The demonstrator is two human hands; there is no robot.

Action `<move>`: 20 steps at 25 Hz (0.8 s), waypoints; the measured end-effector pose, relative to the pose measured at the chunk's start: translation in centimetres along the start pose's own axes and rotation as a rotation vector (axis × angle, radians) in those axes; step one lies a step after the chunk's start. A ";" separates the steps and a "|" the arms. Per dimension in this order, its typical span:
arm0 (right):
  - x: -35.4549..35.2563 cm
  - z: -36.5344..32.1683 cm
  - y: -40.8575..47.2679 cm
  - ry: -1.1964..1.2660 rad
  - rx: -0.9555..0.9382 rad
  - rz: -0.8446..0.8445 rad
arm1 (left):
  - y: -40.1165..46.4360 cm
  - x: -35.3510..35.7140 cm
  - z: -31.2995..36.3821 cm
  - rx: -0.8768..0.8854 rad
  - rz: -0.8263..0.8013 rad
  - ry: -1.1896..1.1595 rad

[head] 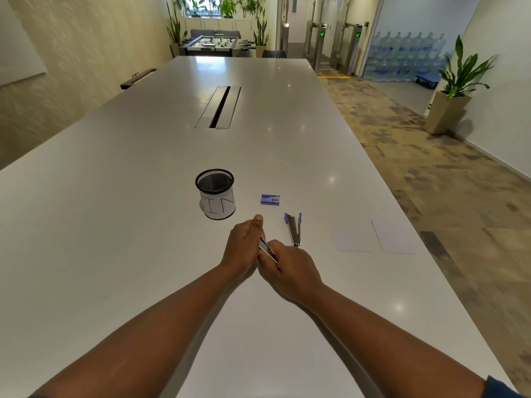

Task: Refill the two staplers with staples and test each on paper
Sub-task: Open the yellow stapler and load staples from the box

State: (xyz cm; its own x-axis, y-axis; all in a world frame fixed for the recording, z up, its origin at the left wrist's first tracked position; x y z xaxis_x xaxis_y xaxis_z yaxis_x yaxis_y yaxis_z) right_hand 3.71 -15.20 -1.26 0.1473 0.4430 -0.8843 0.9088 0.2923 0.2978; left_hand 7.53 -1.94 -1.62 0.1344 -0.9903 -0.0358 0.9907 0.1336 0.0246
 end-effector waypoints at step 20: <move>-0.1 0.2 0.1 0.158 0.083 0.059 | -0.4 0.0 0.3 -0.023 -0.128 -0.341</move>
State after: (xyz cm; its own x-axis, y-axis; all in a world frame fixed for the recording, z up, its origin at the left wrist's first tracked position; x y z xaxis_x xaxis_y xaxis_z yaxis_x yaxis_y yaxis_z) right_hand 3.90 -15.42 -1.18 0.1439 0.5872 -0.7965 0.9304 0.1939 0.3110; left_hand 7.13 -1.99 -1.35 -0.0011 -0.9546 0.2977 0.9998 0.0046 0.0186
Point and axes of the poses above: each hand's wrist, its own y-axis towards the middle knuckle, its own x-axis out of the palm, z = x × y, the point moved 4 cm from there along y, towards the middle knuckle, and after that the axes turned 8 degrees about -y, right-handed, at the moved point
